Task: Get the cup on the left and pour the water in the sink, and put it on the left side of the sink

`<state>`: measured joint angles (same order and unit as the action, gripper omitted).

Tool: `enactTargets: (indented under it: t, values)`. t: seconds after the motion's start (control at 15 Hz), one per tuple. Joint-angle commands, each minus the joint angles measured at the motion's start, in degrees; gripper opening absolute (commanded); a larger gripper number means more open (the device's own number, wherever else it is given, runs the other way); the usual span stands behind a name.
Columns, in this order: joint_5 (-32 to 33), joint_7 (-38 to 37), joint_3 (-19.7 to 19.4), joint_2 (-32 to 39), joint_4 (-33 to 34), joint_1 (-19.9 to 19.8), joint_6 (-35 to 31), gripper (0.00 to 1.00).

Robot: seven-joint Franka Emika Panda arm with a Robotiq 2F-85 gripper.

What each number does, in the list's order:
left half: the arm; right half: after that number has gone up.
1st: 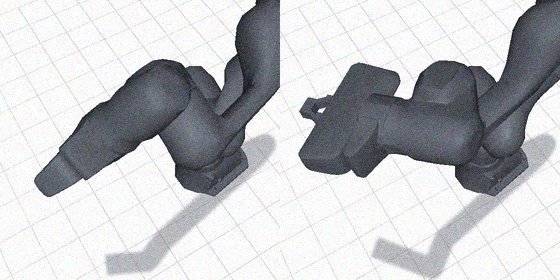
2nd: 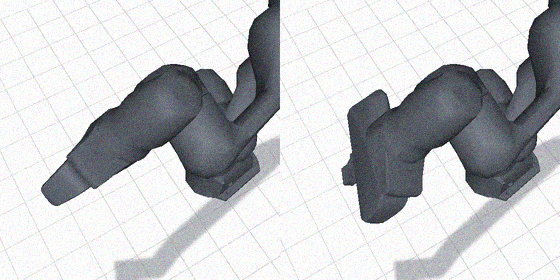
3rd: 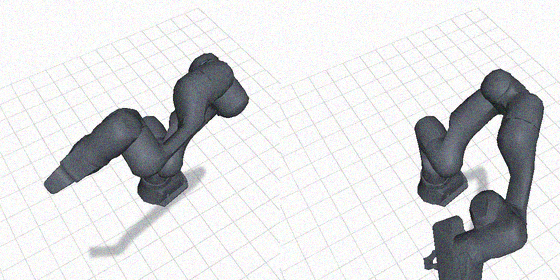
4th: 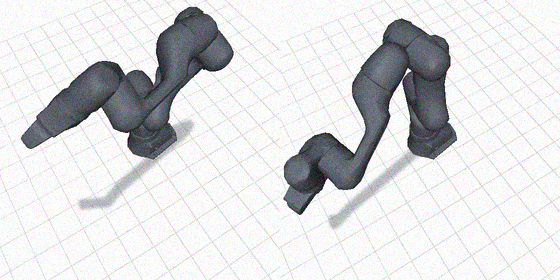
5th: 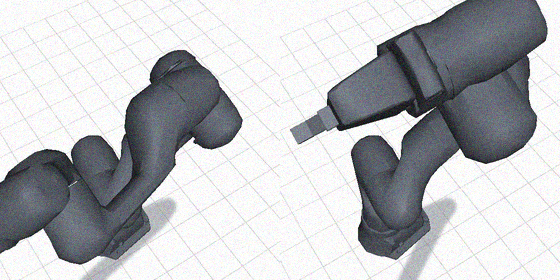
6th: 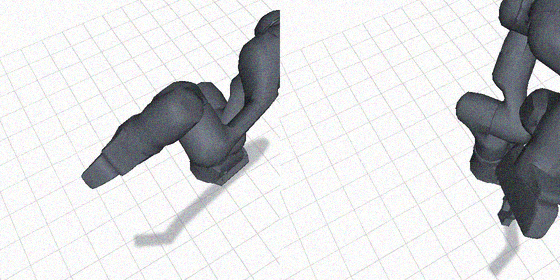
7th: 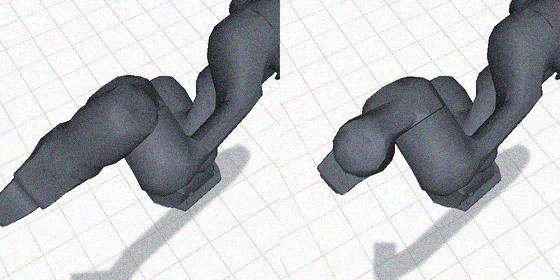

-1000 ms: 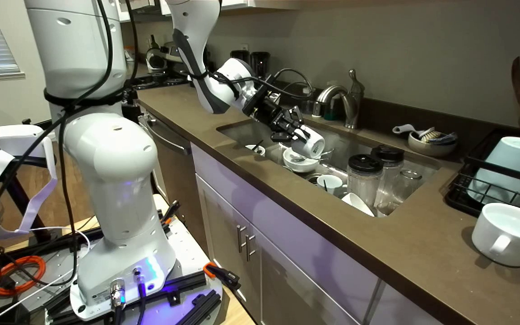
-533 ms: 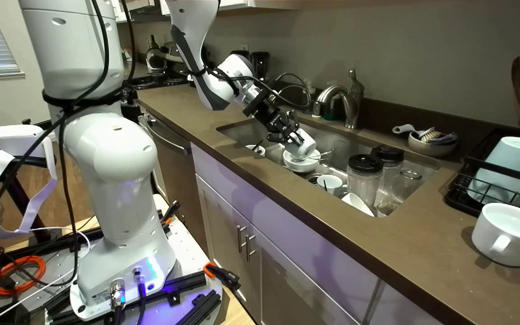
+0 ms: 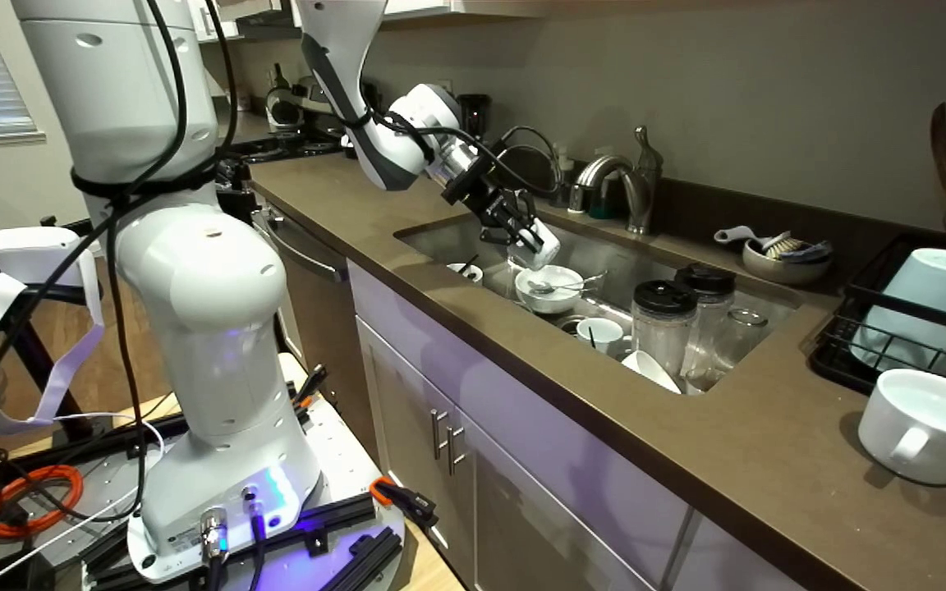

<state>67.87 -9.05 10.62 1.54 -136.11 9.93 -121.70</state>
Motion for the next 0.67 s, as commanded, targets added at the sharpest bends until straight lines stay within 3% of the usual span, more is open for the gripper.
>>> enactTargets:
  t: [0.0,0.6]
  values:
    - [-0.6,0.1,-0.1,-2.8,-1.2,0.1,-5.3,0.06]
    - [-0.7,0.6,0.4,-1.8,0.3,0.5,-14.7,0.06]
